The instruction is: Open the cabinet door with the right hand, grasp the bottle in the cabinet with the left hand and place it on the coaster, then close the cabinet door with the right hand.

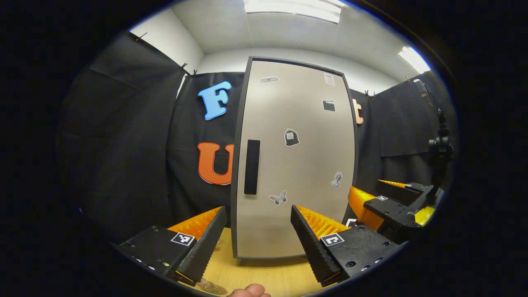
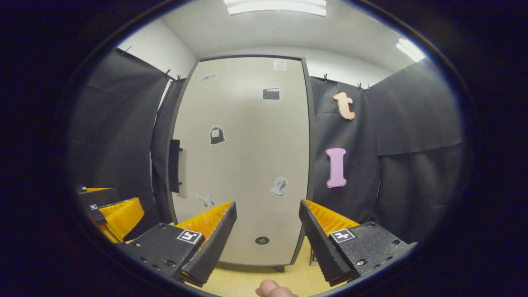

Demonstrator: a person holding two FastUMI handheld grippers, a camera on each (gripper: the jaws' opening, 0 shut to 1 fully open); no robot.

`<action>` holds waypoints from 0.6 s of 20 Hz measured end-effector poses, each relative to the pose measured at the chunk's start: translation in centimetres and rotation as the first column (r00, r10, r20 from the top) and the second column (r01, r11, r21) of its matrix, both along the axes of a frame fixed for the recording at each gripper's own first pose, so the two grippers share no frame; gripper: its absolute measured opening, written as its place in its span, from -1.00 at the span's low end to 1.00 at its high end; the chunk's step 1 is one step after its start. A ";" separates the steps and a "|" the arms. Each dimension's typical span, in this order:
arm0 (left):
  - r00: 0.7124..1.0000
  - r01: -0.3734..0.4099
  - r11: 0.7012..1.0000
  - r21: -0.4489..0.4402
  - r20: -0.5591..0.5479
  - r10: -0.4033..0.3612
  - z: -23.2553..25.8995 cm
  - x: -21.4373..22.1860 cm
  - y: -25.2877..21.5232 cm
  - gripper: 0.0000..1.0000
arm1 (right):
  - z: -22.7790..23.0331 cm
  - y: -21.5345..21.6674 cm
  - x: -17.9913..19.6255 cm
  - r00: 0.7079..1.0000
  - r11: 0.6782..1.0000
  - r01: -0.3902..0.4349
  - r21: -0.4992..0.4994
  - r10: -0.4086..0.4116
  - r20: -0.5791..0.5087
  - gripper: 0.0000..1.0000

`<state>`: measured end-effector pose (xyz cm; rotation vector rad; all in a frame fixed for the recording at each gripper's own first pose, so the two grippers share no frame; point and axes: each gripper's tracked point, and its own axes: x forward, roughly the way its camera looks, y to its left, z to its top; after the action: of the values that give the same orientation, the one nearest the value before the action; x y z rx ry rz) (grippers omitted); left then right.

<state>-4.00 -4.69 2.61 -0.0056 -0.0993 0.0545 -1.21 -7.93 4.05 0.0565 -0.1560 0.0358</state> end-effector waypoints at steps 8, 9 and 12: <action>1.000 -0.014 0.999 0.052 -0.001 0.014 -0.4 0.8 -0.5 0.89 | 0.3 0.0 -0.6 0.999 1.000 -0.031 0.006 0.031 0.021 0.96; 1.000 -0.013 0.998 0.054 -0.001 0.013 -0.4 0.8 -0.6 0.90 | 0.3 0.0 -0.7 0.999 1.000 -0.030 0.005 0.030 0.026 0.95; 1.000 -0.014 0.999 0.048 -0.003 0.014 -0.4 0.9 -0.5 0.89 | 0.1 -0.2 -0.6 0.999 1.000 -0.030 0.004 0.029 0.020 0.95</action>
<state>-3.12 -5.21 2.25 0.0429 -0.0974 0.0663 -1.79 -8.12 4.20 0.0624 -0.1754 0.0656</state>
